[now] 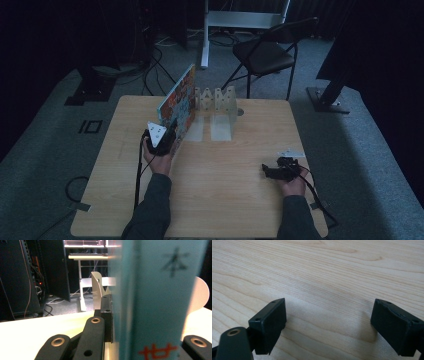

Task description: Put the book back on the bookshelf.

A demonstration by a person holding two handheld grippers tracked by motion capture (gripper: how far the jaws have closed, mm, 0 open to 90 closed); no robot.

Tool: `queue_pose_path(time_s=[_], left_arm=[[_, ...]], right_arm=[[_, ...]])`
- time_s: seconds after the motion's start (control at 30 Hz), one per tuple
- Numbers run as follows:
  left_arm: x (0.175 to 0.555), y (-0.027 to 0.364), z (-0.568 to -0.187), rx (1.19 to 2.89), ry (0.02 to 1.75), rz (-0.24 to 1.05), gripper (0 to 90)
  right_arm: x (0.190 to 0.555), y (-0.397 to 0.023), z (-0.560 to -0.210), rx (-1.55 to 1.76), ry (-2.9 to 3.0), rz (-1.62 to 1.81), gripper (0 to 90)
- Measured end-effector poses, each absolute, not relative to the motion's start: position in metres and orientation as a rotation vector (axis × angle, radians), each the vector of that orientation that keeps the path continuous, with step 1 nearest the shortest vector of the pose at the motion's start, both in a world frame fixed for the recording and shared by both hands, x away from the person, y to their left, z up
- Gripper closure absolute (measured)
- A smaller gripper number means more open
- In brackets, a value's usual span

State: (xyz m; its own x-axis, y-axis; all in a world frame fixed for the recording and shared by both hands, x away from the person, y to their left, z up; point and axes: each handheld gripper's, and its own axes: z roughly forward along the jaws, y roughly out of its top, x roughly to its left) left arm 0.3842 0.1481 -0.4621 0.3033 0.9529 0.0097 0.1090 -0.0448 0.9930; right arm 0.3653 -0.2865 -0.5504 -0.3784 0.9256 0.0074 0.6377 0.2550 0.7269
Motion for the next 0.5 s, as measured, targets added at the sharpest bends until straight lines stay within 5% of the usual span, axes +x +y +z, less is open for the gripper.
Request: queue_pose_path(time_s=[0.5], left_arm=[[0.3852, 0.1462, -0.4661, 1.448, 1.044, 0.950, 81.1]], right_arm=[[0.3653, -0.2865, -0.5504, 1.421, 2.109, 0.915, 12.8]])
